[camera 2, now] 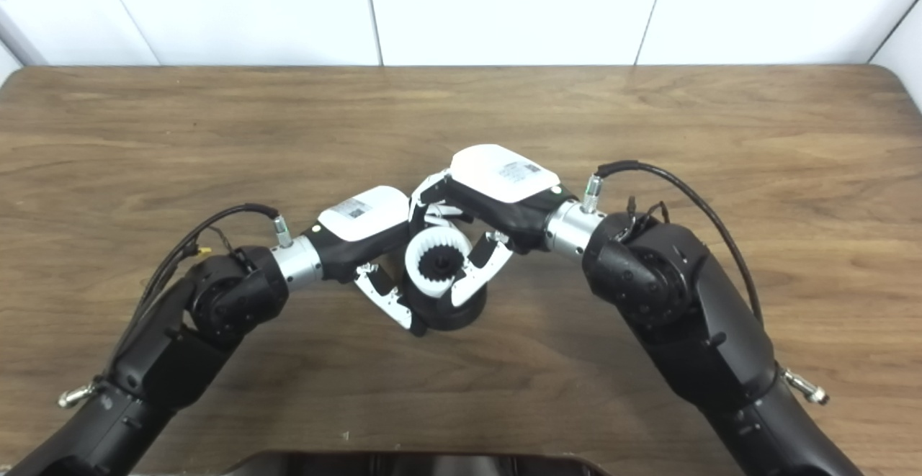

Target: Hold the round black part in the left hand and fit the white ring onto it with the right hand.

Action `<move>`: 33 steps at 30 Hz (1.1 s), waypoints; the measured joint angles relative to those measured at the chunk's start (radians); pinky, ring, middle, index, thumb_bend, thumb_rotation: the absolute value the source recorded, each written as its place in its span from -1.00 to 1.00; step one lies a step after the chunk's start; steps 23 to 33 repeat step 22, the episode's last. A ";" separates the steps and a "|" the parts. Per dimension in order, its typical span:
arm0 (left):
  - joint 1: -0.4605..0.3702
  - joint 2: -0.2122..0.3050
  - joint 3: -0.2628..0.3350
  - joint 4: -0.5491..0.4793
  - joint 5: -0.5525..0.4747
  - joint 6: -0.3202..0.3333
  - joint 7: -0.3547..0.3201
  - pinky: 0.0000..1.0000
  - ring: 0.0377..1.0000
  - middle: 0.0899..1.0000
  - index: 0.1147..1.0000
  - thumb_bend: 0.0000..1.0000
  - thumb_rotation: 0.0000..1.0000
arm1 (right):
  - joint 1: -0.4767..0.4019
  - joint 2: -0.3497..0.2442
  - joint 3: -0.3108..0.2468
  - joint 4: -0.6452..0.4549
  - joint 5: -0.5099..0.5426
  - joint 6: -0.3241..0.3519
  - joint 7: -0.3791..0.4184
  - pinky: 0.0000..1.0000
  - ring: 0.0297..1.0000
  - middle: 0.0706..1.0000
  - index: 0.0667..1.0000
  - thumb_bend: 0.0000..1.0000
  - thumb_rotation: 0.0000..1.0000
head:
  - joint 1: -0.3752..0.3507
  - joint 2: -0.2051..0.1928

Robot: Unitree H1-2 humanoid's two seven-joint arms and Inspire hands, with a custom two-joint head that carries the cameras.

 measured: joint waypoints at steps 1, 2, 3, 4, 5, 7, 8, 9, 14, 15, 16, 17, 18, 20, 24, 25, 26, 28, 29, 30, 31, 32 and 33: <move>0.000 0.000 0.000 0.000 0.001 0.000 0.000 0.78 0.90 0.80 -0.05 0.98 -0.42 | 0.000 0.000 0.000 -0.001 0.000 0.001 0.002 0.49 0.61 0.69 0.62 0.76 -0.37 | 0.000 0.000; 0.000 0.000 0.000 0.000 0.000 0.000 0.000 0.79 0.90 0.79 -0.06 0.99 -0.43 | 0.000 -0.001 0.000 -0.001 0.000 0.002 0.003 0.49 0.62 0.69 0.63 0.76 -0.37 | 0.000 0.000; 0.000 0.000 0.000 0.000 -0.001 0.000 0.000 0.82 0.90 0.80 -0.05 1.00 -0.44 | 0.000 0.000 0.000 -0.002 0.000 0.003 0.003 0.49 0.62 0.69 0.63 0.77 -0.38 | 0.000 0.000; 0.000 0.000 -0.001 0.000 -0.002 0.002 -0.001 0.83 0.90 0.81 -0.05 1.00 -0.43 | 0.000 0.000 0.000 -0.002 0.000 0.005 0.004 0.48 0.62 0.69 0.64 0.77 -0.38 | 0.000 0.000; 0.000 0.000 -0.002 0.000 -0.005 0.005 -0.003 0.84 0.90 0.81 -0.05 1.00 -0.41 | 0.000 0.000 0.000 -0.003 0.000 0.006 0.005 0.48 0.62 0.70 0.64 0.77 -0.38 | 0.000 0.000; 0.000 0.000 -0.003 0.000 -0.007 0.007 -0.012 0.85 0.90 0.81 -0.04 1.00 -0.40 | -0.001 0.000 -0.001 -0.003 0.000 0.011 0.011 0.48 0.62 0.70 0.65 0.78 -0.40 | -0.002 0.002; 0.000 0.000 -0.003 0.000 -0.007 0.009 -0.014 0.85 0.90 0.81 -0.04 1.00 -0.39 | -0.002 0.000 -0.001 -0.004 0.001 0.013 0.012 0.48 0.62 0.70 0.66 0.78 -0.40 | -0.002 0.002; 0.000 0.000 -0.003 0.000 -0.008 0.009 -0.015 0.85 0.90 0.81 -0.04 1.00 -0.40 | -0.002 -0.001 -0.002 -0.004 0.001 0.014 0.015 0.49 0.63 0.71 0.66 0.78 -0.40 | -0.002 0.002; 0.000 0.000 -0.002 0.000 -0.010 0.009 -0.015 0.81 0.89 0.79 -0.06 1.00 -0.41 | -0.007 -0.003 -0.005 -0.006 0.003 0.016 0.023 0.49 0.63 0.73 0.67 0.78 -0.39 | 0.000 0.002; 0.000 -0.001 -0.002 0.000 -0.010 0.008 -0.014 0.77 0.88 0.78 -0.08 1.00 -0.42 | -0.009 -0.005 -0.006 -0.006 0.005 0.016 0.024 0.49 0.64 0.73 0.67 0.79 -0.38 | 0.000 0.002; 0.000 -0.001 -0.001 0.000 -0.010 0.006 -0.012 0.76 0.88 0.78 -0.09 1.00 -0.42 | -0.010 -0.006 -0.008 -0.006 0.008 0.016 0.026 0.50 0.64 0.74 0.67 0.79 -0.38 | 0.000 0.002; -0.001 -0.002 0.000 0.000 -0.009 0.005 -0.010 0.74 0.88 0.77 -0.10 1.00 -0.43 | -0.011 -0.007 -0.011 -0.007 0.012 0.017 0.028 0.50 0.65 0.74 0.67 0.79 -0.38 | 0.000 0.002; -0.002 -0.002 0.000 0.000 -0.009 0.004 -0.008 0.71 0.88 0.76 -0.11 1.00 -0.43 | -0.014 -0.010 -0.015 -0.009 0.019 0.022 0.034 0.51 0.65 0.74 0.66 0.78 -0.39 | 0.000 0.002; -0.006 -0.003 -0.001 0.000 -0.008 0.003 -0.002 0.70 0.89 0.75 -0.10 1.00 -0.41 | -0.021 -0.015 -0.025 -0.011 0.038 0.030 0.043 0.54 0.65 0.73 0.64 0.75 -0.39 | -0.006 -0.003; -0.011 -0.003 -0.001 0.001 -0.008 0.003 -0.003 0.70 0.88 0.74 -0.10 1.00 -0.42 | -0.027 -0.020 -0.034 -0.011 0.052 0.031 0.045 0.52 0.64 0.71 0.62 0.74 -0.39 | -0.006 -0.003; -0.011 -0.003 -0.001 0.001 -0.008 0.003 -0.003 0.70 0.88 0.74 -0.10 1.00 -0.42 | -0.027 -0.020 -0.034 -0.011 0.052 0.031 0.045 0.52 0.64 0.71 0.62 0.74 -0.39 | -0.006 -0.003; -0.011 -0.003 -0.001 0.001 -0.008 0.003 -0.003 0.70 0.88 0.74 -0.10 1.00 -0.42 | -0.027 -0.020 -0.034 -0.011 0.052 0.031 0.045 0.52 0.64 0.71 0.62 0.74 -0.39 | -0.006 -0.003; -0.011 -0.003 -0.001 0.001 -0.008 0.003 -0.003 0.70 0.88 0.74 -0.10 1.00 -0.42 | -0.027 -0.020 -0.034 -0.011 0.052 0.031 0.045 0.52 0.64 0.71 0.62 0.74 -0.39 | -0.006 -0.003; -0.011 -0.003 -0.001 0.001 -0.008 0.003 -0.003 0.70 0.88 0.74 -0.10 1.00 -0.42 | -0.027 -0.020 -0.034 -0.011 0.052 0.031 0.045 0.52 0.64 0.71 0.62 0.74 -0.39 | -0.006 -0.003; -0.011 -0.003 -0.001 0.001 -0.008 0.003 -0.003 0.70 0.88 0.74 -0.10 1.00 -0.42 | -0.027 -0.020 -0.034 -0.011 0.052 0.031 0.045 0.52 0.64 0.71 0.62 0.74 -0.39 | -0.006 -0.003; -0.011 -0.003 -0.001 0.001 -0.008 0.003 -0.003 0.70 0.88 0.74 -0.10 1.00 -0.42 | -0.027 -0.020 -0.034 -0.011 0.052 0.031 0.045 0.52 0.64 0.71 0.62 0.74 -0.39 | -0.006 -0.003; -0.011 -0.003 -0.001 0.001 -0.008 0.003 -0.003 0.70 0.88 0.74 -0.10 1.00 -0.42 | -0.027 -0.020 -0.034 -0.011 0.052 0.031 0.045 0.52 0.64 0.71 0.62 0.74 -0.39 | -0.006 -0.003; -0.011 -0.003 -0.001 0.001 -0.008 0.003 -0.003 0.70 0.88 0.74 -0.10 1.00 -0.42 | -0.027 -0.020 -0.034 -0.011 0.052 0.031 0.045 0.52 0.64 0.71 0.62 0.74 -0.39 | -0.006 -0.003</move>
